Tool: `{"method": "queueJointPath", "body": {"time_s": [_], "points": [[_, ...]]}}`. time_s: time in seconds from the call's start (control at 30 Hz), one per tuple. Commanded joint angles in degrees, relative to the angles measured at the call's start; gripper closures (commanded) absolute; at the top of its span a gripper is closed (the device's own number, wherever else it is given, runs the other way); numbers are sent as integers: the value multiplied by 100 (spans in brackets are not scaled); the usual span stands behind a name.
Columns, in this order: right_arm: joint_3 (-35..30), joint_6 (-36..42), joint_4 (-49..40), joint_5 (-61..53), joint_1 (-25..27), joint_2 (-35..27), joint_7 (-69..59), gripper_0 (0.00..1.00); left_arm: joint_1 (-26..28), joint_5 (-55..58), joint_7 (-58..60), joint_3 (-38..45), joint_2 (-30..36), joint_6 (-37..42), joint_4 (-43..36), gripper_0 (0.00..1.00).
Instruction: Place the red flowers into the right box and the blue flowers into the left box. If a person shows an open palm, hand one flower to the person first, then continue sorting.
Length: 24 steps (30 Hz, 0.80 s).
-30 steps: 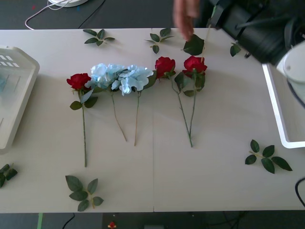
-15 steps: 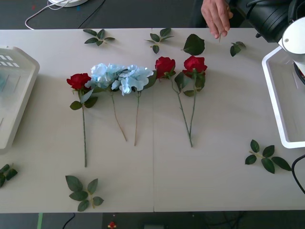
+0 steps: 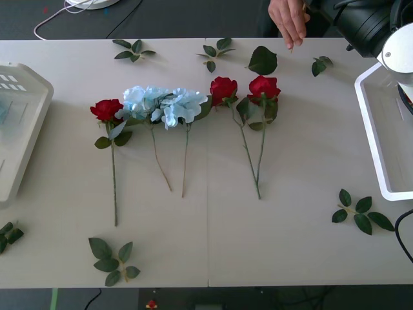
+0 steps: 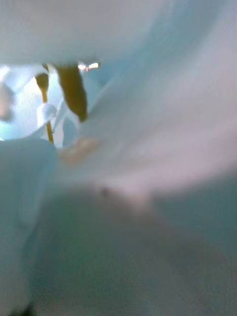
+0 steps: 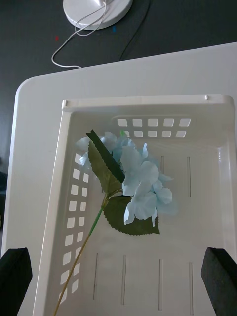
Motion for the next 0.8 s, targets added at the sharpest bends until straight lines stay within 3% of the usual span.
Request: {"method": "queueJointPath", "body": {"time_s": [0.03,0.5,0.63,0.8], "points": [[8,64,-51,-170,-272,116,126,0,-174,-7,78,10,-11,27,-154,0],[0,732,-271,-890,45,-235,82,0,-174,-7,78,10,-11,27,-154,0],[8,1339,-306,-1488,379,-437,-384,0,-174,-7,78,10,-11,27,-154,0],[0,2235,-306,-1172,634,-613,-1482,0,-174,-7,78,10,-11,27,-154,0]]}}
